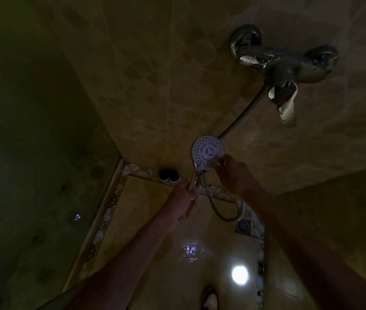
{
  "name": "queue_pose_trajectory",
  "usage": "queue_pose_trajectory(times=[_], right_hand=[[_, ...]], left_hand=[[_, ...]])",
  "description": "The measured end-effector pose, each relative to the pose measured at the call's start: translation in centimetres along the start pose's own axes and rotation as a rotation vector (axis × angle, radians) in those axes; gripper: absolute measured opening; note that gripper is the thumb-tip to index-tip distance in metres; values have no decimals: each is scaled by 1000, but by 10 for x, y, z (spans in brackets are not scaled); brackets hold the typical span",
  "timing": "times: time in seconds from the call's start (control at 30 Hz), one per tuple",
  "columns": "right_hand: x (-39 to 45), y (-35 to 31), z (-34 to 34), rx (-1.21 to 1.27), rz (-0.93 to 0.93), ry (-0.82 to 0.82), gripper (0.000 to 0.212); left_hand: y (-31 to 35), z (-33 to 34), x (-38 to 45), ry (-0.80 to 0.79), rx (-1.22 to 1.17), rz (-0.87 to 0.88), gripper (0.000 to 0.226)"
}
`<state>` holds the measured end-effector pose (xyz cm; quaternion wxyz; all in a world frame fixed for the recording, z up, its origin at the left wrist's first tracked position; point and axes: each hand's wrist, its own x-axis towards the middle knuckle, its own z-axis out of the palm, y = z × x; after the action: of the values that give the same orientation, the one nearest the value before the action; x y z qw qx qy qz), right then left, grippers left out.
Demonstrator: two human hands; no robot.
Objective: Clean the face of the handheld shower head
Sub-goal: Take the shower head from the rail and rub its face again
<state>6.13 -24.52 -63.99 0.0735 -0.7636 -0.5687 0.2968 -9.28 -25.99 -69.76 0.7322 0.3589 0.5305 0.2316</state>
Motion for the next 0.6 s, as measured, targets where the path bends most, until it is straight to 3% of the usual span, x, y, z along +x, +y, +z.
queue_pose_trajectory(times=[0.27,0.47,0.6], right_hand=[[8,0,-14,-45,72,35,32],[-2,1,1,-97,-62,-51,28],[10,-7,-1,-69,-85,7,26]], left_hand=[[-2,-5,-3,11,29,-1,23],[-8,-6,2,22,28,-8,23],[-8,-6,2,19,44,-13,20]])
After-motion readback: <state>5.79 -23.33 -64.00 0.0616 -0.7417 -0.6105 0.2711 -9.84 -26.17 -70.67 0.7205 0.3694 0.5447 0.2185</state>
